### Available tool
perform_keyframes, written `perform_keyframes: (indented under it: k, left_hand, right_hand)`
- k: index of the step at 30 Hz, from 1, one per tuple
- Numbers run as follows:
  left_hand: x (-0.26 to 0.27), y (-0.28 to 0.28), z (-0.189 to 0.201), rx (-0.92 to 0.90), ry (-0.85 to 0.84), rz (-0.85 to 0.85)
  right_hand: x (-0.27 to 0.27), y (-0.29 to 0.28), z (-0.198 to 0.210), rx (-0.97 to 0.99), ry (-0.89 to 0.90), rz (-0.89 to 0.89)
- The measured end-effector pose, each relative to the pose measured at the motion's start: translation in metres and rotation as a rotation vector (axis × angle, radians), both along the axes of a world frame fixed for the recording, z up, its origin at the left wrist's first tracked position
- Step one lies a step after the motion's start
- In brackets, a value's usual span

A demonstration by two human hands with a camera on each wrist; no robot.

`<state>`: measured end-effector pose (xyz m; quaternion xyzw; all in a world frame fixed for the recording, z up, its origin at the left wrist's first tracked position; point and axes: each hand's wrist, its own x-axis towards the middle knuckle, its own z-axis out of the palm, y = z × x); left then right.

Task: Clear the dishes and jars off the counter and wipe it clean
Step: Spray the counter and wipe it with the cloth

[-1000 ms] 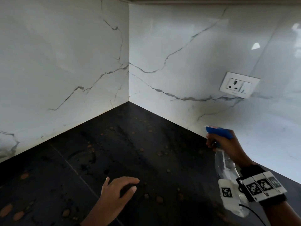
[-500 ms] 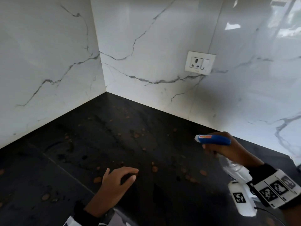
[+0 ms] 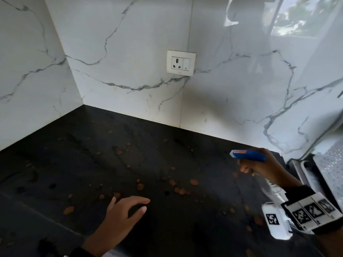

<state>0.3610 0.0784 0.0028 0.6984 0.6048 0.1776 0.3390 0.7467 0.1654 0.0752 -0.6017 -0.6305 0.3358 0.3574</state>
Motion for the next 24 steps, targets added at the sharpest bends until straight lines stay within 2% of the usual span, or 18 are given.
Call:
perform_keyframes:
  k: [2,4,8,14,17,21,24]
  left_hand:
    - [0.007,-0.001,0.001,-0.008,0.008,-0.015]
    - [0.013,-0.001,0.003,-0.002,0.013,-0.030]
    - [0.023,-0.003,0.007,-0.007,0.019,-0.047]
    - [0.029,-0.010,-0.005,-0.034,0.018,-0.054]
    - [0.029,-0.018,-0.009,-0.060,0.048,-0.059]
    - [0.018,-0.034,-0.012,-0.074,0.005,-0.050]
    - [-0.005,-0.051,-0.014,-0.054,-0.050,-0.013]
  right_hand:
    - [0.018,0.000,-0.004,0.020,0.046,-0.116]
    - [0.033,-0.003,-0.012,0.018,0.008,-0.157]
    - [0.043,-0.023,-0.019,-0.042,-0.195,-0.045]
    - [0.045,-0.070,-0.014,-0.004,-0.079,0.049]
    - [0.024,-0.091,-0.018,-0.015,-0.096,0.153]
    - [-0.016,-0.111,-0.026,-0.079,-0.320,0.353]
    - [-0.046,-0.121,-0.018,-0.061,-0.299,0.416]
